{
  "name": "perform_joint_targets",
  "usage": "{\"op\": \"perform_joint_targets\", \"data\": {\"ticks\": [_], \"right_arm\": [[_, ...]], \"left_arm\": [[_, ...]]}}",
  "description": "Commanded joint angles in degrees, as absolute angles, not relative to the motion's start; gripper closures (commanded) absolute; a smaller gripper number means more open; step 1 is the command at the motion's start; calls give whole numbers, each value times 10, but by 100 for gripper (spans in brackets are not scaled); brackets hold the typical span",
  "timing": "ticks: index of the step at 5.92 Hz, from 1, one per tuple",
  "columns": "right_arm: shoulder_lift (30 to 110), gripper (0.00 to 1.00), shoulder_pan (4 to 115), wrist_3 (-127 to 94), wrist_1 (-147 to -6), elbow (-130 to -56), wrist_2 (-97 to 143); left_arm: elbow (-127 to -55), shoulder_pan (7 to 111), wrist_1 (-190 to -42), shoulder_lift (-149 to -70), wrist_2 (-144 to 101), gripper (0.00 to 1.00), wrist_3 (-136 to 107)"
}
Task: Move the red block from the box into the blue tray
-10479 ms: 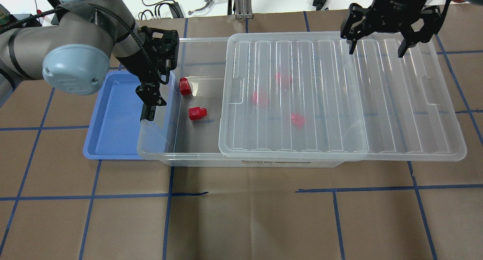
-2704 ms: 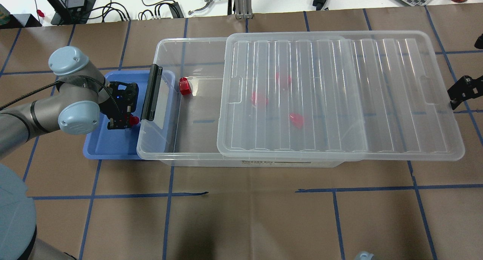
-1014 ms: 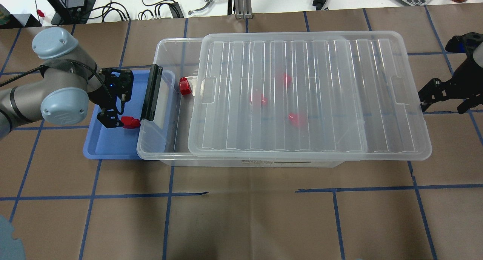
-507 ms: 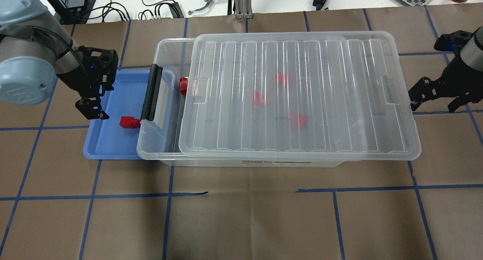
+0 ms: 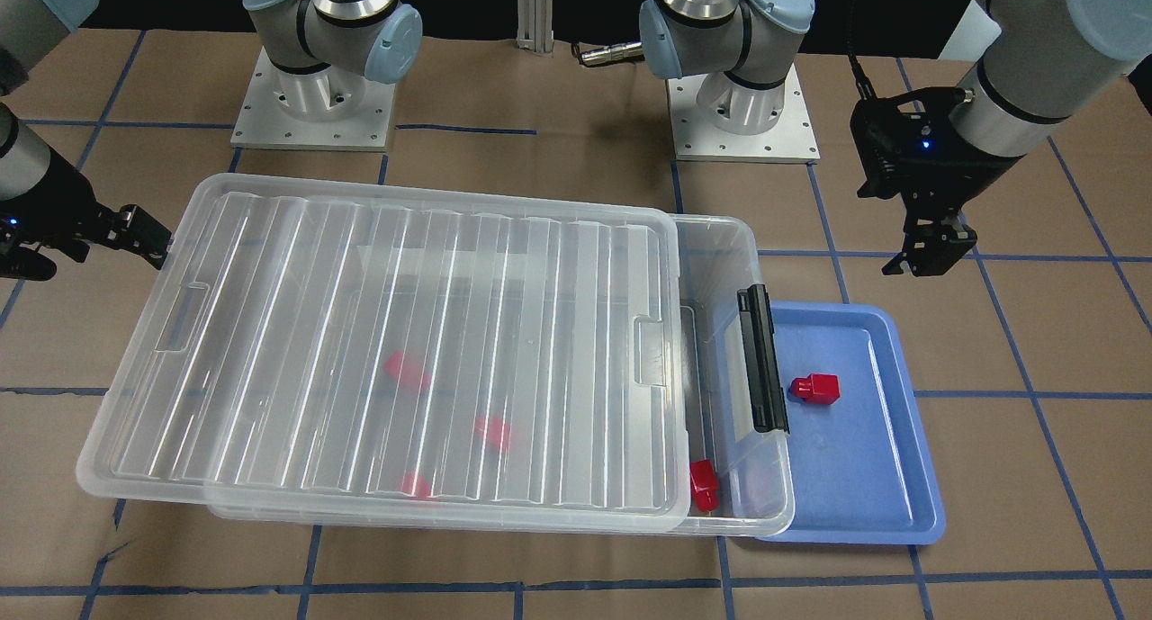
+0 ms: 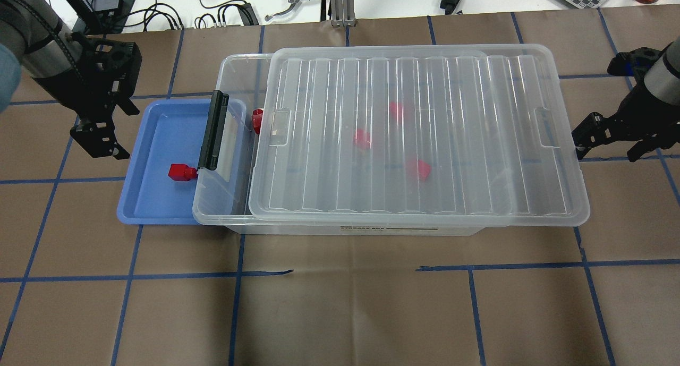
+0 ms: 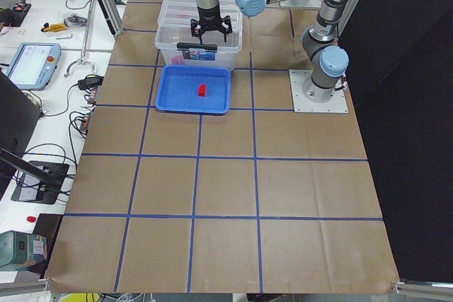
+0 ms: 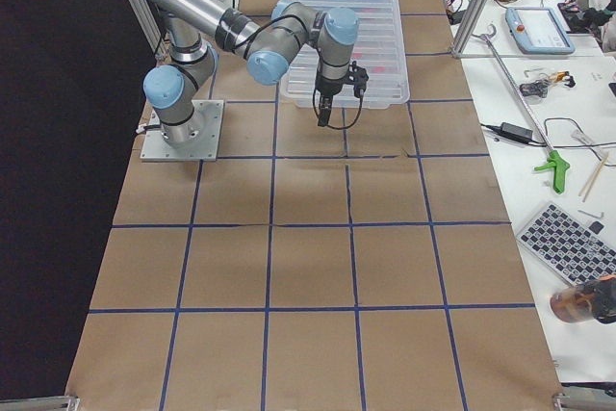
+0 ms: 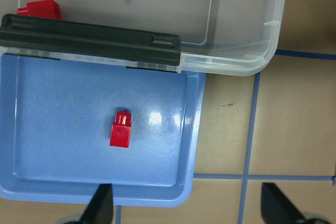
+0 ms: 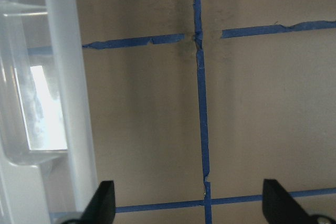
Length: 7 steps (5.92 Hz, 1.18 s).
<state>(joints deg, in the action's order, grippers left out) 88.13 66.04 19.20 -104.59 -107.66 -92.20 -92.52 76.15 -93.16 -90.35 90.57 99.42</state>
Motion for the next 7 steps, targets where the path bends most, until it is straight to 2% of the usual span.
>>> {"op": "perform_joint_targets", "data": {"ticks": [1, 4, 7], "right_arm": [[883, 0, 682, 181, -1045, -1077, -922], [889, 0, 692, 178, -1041, -1083, -902], [889, 0, 737, 142, -1040, -1085, -898]], "left_arm": [[-913, 763, -951, -887, 907, 2, 956], [-901, 868, -937, -887, 904, 2, 652], [-896, 896, -885, -883, 904, 2, 319]]}}
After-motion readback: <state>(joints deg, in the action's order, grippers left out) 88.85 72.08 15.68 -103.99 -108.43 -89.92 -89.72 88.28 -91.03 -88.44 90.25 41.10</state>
